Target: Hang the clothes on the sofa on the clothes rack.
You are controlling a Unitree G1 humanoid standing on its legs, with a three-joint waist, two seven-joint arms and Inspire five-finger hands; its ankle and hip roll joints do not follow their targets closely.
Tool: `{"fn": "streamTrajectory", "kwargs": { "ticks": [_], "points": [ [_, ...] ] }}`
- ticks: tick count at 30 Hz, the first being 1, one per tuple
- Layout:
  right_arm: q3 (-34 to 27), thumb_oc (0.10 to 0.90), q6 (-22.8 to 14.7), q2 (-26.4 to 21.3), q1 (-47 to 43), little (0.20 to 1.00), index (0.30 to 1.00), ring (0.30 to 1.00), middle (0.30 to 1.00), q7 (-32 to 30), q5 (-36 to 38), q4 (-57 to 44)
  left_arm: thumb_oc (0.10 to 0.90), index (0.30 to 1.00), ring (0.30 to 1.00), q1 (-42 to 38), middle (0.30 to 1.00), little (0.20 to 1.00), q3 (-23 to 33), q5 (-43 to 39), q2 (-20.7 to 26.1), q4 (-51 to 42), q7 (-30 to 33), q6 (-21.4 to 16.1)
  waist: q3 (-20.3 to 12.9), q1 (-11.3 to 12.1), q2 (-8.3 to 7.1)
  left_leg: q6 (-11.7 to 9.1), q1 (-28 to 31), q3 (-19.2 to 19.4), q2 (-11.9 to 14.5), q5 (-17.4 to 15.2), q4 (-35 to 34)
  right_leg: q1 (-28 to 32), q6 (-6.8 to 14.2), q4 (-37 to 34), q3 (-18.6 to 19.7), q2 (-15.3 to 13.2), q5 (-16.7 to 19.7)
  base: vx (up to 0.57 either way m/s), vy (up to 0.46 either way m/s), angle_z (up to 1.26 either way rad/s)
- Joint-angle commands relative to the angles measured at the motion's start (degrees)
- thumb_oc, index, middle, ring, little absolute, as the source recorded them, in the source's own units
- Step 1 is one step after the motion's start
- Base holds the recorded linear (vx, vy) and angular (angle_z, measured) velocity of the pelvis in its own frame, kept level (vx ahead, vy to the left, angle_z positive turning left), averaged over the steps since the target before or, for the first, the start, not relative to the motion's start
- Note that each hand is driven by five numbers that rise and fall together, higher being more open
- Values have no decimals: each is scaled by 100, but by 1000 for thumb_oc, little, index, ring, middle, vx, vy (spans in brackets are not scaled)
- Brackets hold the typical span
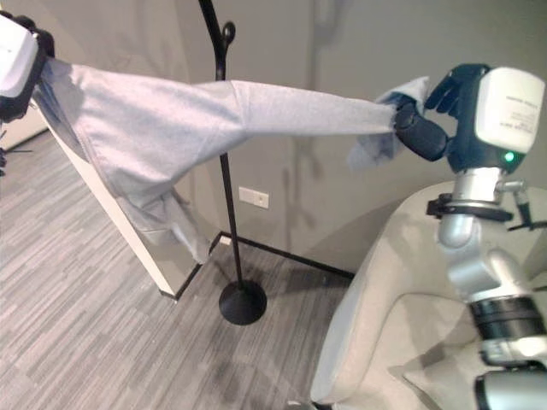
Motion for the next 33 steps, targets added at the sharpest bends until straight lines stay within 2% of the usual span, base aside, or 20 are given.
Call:
{"fn": "streamTrajectory", "kwargs": {
  "ticks": [1,3,4,5,8,9,13,14,16,17,18,19,22,27,33],
  "points": [
    [-632,400,178,-320,-876,300,300,300,300,-391,216,369,400,300,300,-839,300,300,534,-360,171,376,271,557,-724,70,51,84,515,-287,-279,-1018,-33,-31,416,-391,-180,-162,522,0,0,20],
    [-636,400,178,-319,-872,300,300,300,300,-391,216,368,400,300,300,-844,300,300,529,-360,170,377,271,557,-725,71,49,84,514,-287,-279,-1018,-33,-32,416,-391,-180,-163,523,169,-98,0],
    [-535,400,144,-449,-910,300,300,300,300,-305,534,910,400,300,300,-981,300,300,222,-398,129,641,189,580,-934,97,148,-72,643,-339,112,-1089,42,258,336,-386,-347,-21,274,436,-297,6],
    [-453,400,53,-532,-1048,300,300,300,300,-319,672,1166,400,300,300,-1289,300,300,-108,-465,59,912,200,555,-973,24,118,-189,616,-379,282,-1106,138,421,281,-522,-526,24,284,437,-298,38],
    [-462,400,47,-520,-1050,300,300,300,300,-322,675,1181,400,300,300,-1354,300,300,-172,-476,54,938,203,549,-963,8,101,-192,612,-397,287,-1111,148,437,280,-537,-545,25,288,74,-58,40],
    [-376,400,5,-581,-1101,300,300,300,300,-283,747,1328,400,300,300,-1449,300,300,-296,-520,-8,1046,163,530,-997,4,125,-287,669,-356,417,-1169,282,529,256,-562,-571,85,245,107,-74,-5],
    [-325,400,-13,-573,-1171,300,300,300,300,-291,762,1380,400,300,300,-1525,300,300,-364,-537,-12,1088,169,519,-994,-17,96,-293,628,-372,403,-1142,300,522,245,-598,-588,71,288,65,-45,4],
    [-119,400,-68,-668,-1335,300,300,300,300,-265,840,1584,400,300,300,-1690,300,300,-581,-569,-44,1311,148,489,-1035,1,129,-439,621,-336,565,-1010,606,659,174,-685,-547,201,208,170,-106,4],
    [-42,400,-80,-656,-1426,300,300,300,300,-270,851,1632,400,300,300,-1735,300,300,-622,-583,-39,1344,153,479,-1030,-17,126,-453,597,-339,576,-1021,640,662,162,-707,-551,212,220,242,-160,8],
    [70,400,-150,-911,-1565,300,300,300,300,-240,965,1708,400,300,300,-1941,300,300,-788,-553,312,1461,145,544,-696,232,-101,-589,-575,-375,805,-351,2150,1232,-86,-992,-352,278,-56,417,-107,-3],
    [103,400,-206,-913,-1628,300,300,300,300,-303,981,1736,400,300,300,-2012,300,300,-846,-575,420,1537,171,554,-678,289,-106,-570,-1021,-374,739,-485,1659,1344,-33,-1111,-321,233,-104,556,2,-11],
    [258,400,-301,-812,-1723,300,300,300,300,-335,934,1801,400,300,300,-1987,300,300,-957,-600,567,1567,140,570,-624,556,-66,-629,-1478,-723,479,-83,1007,1525,-37,-1155,-173,250,-171,281,253,11],
    [592,400,-232,-701,-2016,300,300,300,300,-234,990,2163,400,300,300,-2116,300,300,-1058,-729,454,1815,130,459,-787,504,60,-614,-1019,-866,409,139,67,1465,53,-1151,-137,257,-180,156,192,-75],
    [1237,400,-217,-542,-2540,300,300,300,300,-107,1074,2576,400,300,300,-2068,300,300,-1189,-832,378,2281,12,345,-1087,370,183,-556,-752,-619,298,-24,-33,1443,237,-1335,-11,25,-81,143,159,-17],
    [1476,400,-191,-404,-2679,300,300,300,300,73,1127,2824,400,300,300,-1934,300,300,-1147,-784,343,2486,-79,355,-1128,365,226,-428,-521,-460,203,-183,-33,1495,325,-1311,122,-99,-37,112,87,-15]
  ]
}}
